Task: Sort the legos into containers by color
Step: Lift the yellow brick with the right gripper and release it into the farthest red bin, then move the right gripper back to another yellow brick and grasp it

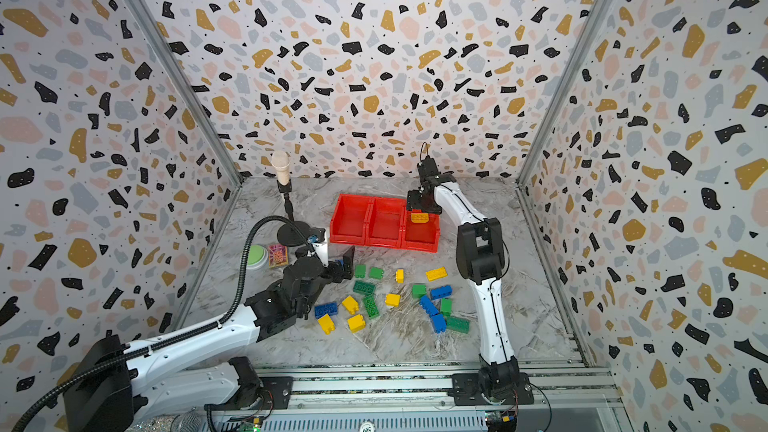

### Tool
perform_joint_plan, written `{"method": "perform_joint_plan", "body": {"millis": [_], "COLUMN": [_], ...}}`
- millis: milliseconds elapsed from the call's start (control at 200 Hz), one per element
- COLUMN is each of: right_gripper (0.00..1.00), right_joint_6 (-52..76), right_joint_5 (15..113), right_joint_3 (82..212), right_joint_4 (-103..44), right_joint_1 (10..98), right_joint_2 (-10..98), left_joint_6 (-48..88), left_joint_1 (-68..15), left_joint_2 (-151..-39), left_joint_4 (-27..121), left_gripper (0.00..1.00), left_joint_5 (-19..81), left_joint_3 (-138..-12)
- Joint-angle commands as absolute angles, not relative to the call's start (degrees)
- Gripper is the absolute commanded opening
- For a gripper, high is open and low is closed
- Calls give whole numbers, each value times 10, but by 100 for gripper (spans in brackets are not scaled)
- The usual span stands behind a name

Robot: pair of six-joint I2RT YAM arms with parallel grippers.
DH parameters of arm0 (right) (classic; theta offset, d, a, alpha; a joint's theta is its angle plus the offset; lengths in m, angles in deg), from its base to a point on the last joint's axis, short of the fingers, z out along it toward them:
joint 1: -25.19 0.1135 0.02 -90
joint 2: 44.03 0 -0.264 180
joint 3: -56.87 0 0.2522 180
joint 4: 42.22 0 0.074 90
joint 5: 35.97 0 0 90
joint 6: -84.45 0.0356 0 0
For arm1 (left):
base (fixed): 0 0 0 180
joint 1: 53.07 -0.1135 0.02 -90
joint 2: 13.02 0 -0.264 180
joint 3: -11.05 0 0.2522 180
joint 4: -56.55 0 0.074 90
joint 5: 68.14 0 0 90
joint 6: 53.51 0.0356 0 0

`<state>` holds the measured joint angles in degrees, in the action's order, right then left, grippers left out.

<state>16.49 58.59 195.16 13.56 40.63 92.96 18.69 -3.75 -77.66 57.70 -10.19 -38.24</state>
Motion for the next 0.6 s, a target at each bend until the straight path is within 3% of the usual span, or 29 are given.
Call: {"method": "perform_joint_plan", "body": {"millis": [0, 250, 595], "right_gripper": [80, 80, 80], "right_joint_6": [158, 121, 124], "right_joint_5": [618, 617, 541], "right_joint_3": [1994, 2004, 1749], "right_joint_4": [142, 177, 133], "right_joint_1": [366, 357, 392], "right_joint_2": [948, 910, 693], "left_joint_6": [190, 147, 122], "left_joint_1": [-33, -2, 69], "left_joint_2": [-784, -797, -807], "left_joint_4": [630, 645, 635], "left_gripper": [100, 100, 100], "left_joint_5": [-99, -114, -134], "left_joint_3": [-410, -411, -395]}}
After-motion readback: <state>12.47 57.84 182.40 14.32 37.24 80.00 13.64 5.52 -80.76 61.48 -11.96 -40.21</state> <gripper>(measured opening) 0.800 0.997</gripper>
